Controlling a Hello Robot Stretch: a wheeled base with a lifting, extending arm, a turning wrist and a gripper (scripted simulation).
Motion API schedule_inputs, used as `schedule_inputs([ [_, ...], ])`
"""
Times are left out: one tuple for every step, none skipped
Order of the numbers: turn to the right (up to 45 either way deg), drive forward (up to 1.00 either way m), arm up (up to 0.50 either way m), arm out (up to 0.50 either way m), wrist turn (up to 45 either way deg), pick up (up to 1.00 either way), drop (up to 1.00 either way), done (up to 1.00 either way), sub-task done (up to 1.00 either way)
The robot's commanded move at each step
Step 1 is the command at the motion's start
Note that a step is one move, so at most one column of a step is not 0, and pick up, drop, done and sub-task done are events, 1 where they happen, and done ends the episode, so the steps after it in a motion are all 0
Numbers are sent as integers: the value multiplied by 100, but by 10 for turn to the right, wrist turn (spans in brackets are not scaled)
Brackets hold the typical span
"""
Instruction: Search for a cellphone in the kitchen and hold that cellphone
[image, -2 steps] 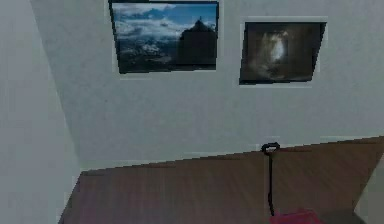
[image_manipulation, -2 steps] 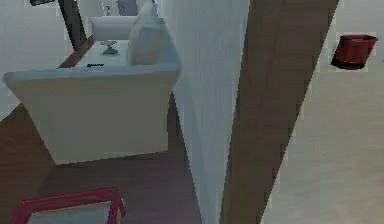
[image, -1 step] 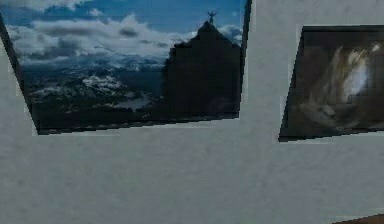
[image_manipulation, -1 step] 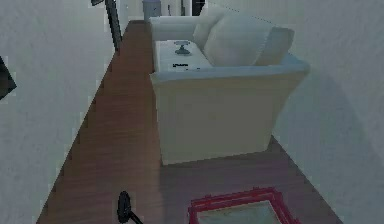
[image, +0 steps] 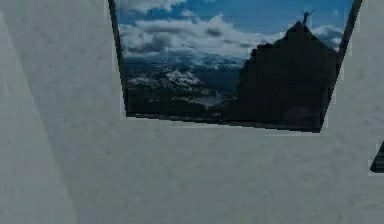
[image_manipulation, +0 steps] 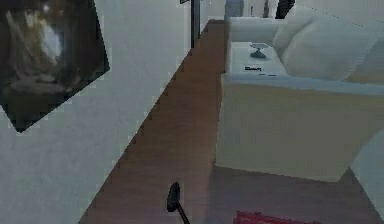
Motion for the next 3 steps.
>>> schedule_inputs([
  [0,5,0,0,0,0,0,0,0],
  [450,0,0,0,0,0,0,0,0],
  [150,0,0,0,0,0,0,0,0],
])
